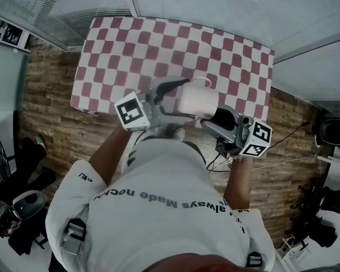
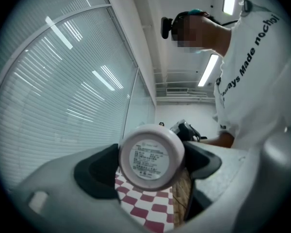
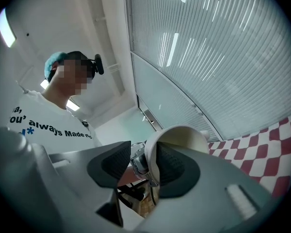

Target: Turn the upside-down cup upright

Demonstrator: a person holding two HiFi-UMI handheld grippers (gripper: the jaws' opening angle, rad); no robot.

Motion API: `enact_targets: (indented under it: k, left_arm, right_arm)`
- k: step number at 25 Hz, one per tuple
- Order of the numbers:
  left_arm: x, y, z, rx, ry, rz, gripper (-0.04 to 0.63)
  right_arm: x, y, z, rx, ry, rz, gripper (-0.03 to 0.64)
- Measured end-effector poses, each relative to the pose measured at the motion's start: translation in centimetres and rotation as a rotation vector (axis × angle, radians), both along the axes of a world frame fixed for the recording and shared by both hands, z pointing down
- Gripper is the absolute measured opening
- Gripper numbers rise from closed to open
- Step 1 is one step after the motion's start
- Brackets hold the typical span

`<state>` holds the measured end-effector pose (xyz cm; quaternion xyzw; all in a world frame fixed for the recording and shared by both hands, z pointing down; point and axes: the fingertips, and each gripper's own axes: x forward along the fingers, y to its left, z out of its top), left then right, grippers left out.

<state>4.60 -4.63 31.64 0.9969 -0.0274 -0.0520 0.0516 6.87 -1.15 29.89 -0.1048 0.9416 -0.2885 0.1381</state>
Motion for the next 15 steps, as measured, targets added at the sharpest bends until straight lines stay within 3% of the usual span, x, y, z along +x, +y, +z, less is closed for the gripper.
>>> enact_targets:
  k: [6, 15]
  left_arm:
    - [-0.4, -0.4, 0.0, 0.002, 0.024, -0.016, 0.417]
    - [-0.7, -1.3, -0.4, 0.0, 0.045, -0.028, 0.416]
  right_arm:
    - [0.9, -0.5, 0.4, 0.026, 0.125, 0.05, 0.195]
    - [1.3, -1.6, 1.6, 0.239, 0.648, 0.205, 0.373]
